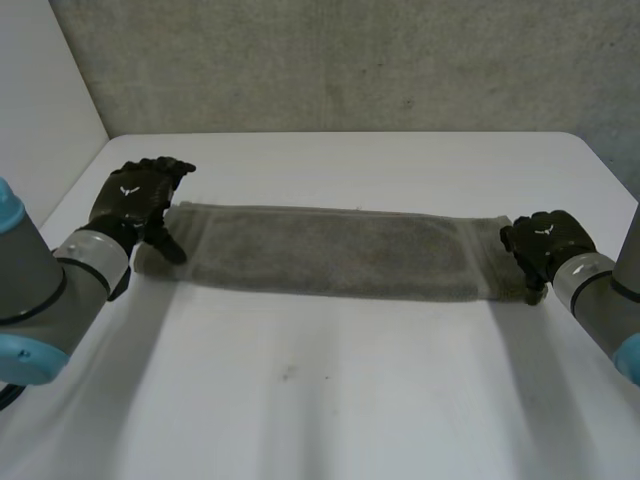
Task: Fold the towel.
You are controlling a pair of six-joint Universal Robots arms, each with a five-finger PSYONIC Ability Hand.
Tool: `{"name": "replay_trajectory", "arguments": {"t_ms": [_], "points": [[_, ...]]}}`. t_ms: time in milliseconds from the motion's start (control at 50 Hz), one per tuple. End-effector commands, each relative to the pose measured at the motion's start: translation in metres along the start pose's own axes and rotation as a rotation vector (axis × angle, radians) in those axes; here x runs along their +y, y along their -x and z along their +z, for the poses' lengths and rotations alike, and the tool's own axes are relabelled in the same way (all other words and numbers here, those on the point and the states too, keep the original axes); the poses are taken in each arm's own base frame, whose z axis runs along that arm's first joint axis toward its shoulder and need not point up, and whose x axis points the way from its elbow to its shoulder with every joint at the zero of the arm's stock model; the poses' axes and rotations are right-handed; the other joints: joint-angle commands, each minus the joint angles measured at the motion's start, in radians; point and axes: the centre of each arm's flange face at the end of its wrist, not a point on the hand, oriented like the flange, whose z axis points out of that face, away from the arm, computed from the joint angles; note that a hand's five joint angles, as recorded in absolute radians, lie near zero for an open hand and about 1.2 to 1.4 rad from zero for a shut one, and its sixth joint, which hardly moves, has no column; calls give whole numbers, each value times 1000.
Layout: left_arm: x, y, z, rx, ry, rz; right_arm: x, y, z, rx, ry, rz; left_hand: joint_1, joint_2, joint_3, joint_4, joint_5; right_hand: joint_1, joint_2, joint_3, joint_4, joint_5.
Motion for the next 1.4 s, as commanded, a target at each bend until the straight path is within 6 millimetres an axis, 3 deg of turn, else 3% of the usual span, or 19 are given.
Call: {"name": "replay_trajectory", "arguments": {"t_ms": [20,120,200,340,540,700,780,820,840,880,900,940,980,1000,1100,1300,1340,1360,1400], "points": [[0,-4,-5,2,-47,-52,24,1,22,13,28,11,0,8,10,9,-28,133,133,130,131,123],[-2,-5,-9,1,-70,-49,36,-3,33,-3,24,24,0,8,10,9,-28,257,256,253,255,246],[-1,-5,-10,0,-81,-47,41,-7,39,-22,4,31,0,8,10,9,-28,882,881,878,880,871],[0,-3,-11,-4,-79,-49,47,-30,47,37,26,52,0,8,10,9,-28,884,884,881,882,873],[5,-2,-13,-10,-72,-51,73,-117,50,260,186,-32,0,8,10,9,-28,884,884,881,882,873],[5,-3,-13,-8,-71,-51,20,-151,51,335,89,-101,0,8,10,9,-28,884,884,881,882,873],[5,-3,-13,-6,-71,-51,-41,-117,47,279,-72,-128,0,8,10,9,-28,884,884,881,882,873],[5,-3,-13,-8,-71,-51,-98,-58,36,176,-242,-164,0,8,10,9,-28,884,884,881,882,873],[5,-3,-13,-8,-71,-51,-98,-58,36,175,-243,-164,0,8,10,9,-28,884,884,881,882,873],[5,-2,-13,-9,-71,-51,-135,8,17,52,-365,-206,0,8,10,9,-28,884,884,881,882,873],[5,-2,-13,-9,-71,-51,-135,8,17,51,-366,-206,0,8,10,9,-28,884,884,881,882,873],[5,-2,-13,-9,-71,-51,-145,47,6,-30,-416,-224,0,8,10,9,-28,884,884,881,882,873],[5,-2,-13,-9,-71,-51,-152,121,-17,-172,-493,-266,0,8,10,9,-28,884,884,881,882,873],[5,-2,-13,-9,-71,-51,-152,122,-17,-173,-493,-266,0,8,10,9,-28,884,884,881,882,873],[6,-2,-13,-12,-69,-51,-120,221,-48,-382,-523,-337,0,8,10,9,-28,884,884,881,882,873],[7,-7,-16,3,-66,-51,-96,250,-60,-462,-509,-369,0,8,10,9,-28,884,884,881,882,873],[8,-7,-16,3,-66,-51,-105,242,-63,-448,-521,-348,0,8,10,9,-28,597,597,594,595,587],[8,-7,-16,5,-67,-51,-114,231,-69,-427,-536,-336,0,8,10,9,-28,-42,-42,-45,-44,-53],[8,-7,-16,3,-69,-51,-120,220,-75,-413,-544,-321,0,8,10,9,-28,-338,-338,-341,-340,-348]]}}
